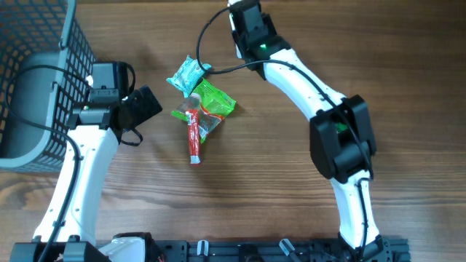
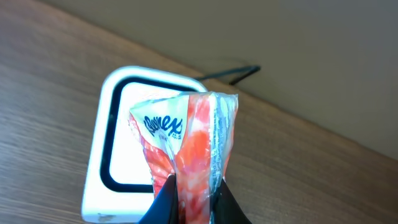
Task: Scan the item barcode
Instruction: 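Hold the Kleenex pack up to the white scanner, then set the Kleenex pack down left of the bottle and release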
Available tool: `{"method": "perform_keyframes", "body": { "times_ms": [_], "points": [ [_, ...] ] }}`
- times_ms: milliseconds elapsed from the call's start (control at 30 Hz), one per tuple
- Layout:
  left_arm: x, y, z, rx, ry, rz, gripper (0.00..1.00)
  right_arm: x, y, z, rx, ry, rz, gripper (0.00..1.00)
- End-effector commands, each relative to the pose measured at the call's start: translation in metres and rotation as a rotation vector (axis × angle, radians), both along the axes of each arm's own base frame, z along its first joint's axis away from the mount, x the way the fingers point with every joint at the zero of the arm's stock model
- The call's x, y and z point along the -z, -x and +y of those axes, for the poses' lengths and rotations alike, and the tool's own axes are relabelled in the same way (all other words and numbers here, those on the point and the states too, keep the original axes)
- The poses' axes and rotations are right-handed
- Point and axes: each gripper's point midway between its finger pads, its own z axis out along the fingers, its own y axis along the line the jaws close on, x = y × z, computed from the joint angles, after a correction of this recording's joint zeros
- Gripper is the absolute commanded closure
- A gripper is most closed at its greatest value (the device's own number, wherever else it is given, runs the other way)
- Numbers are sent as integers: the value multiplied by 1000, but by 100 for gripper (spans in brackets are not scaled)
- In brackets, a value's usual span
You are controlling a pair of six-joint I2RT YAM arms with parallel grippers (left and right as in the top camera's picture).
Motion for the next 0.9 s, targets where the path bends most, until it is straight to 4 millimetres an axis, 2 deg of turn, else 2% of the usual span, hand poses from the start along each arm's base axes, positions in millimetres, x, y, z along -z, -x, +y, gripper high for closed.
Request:
{"method": "perform_keyframes", "body": {
  "times_ms": [0,67,167,233,267,367,400,500,567,667,733,800,867],
  "points": [
    [-1,-1,3,-19,-7,-6,0,-3,-6,-6,35,23,-31,96],
    [-1,-1,3,-19,-7,-6,0,-19,-5,-13,64,-14,-44,96],
    [-1,-1,3,-19,-7,-6,0,-68,12,-29,85,-82,-40,96],
    [-1,-1,3,-19,-7,-6,0,-99,46,-42,72,-130,42,96],
    [-1,-1,3,-19,-7,-6,0,-111,69,-57,101,-149,99,96],
    [-1,-1,3,-19,-7,-6,0,-123,121,-86,132,-198,257,96],
    [-1,-1,3,-19,-7,-6,0,-123,151,-97,116,-234,373,96],
    [-1,-1,3,-19,-7,-6,0,-110,194,-117,129,-297,577,96],
    [-1,-1,3,-19,-7,-6,0,-94,212,-131,172,-305,684,96],
    [-1,-1,3,-19,-7,-6,0,-56,227,-141,211,-294,790,96],
    [-1,-1,3,-19,-7,-6,0,-23,235,-143,224,-278,839,95],
    [-1,-1,3,-19,-7,-6,0,12,240,-144,230,-269,864,96],
    [-1,-1,3,-19,-7,-6,0,37,242,-145,230,-266,863,95]
  ]
}}
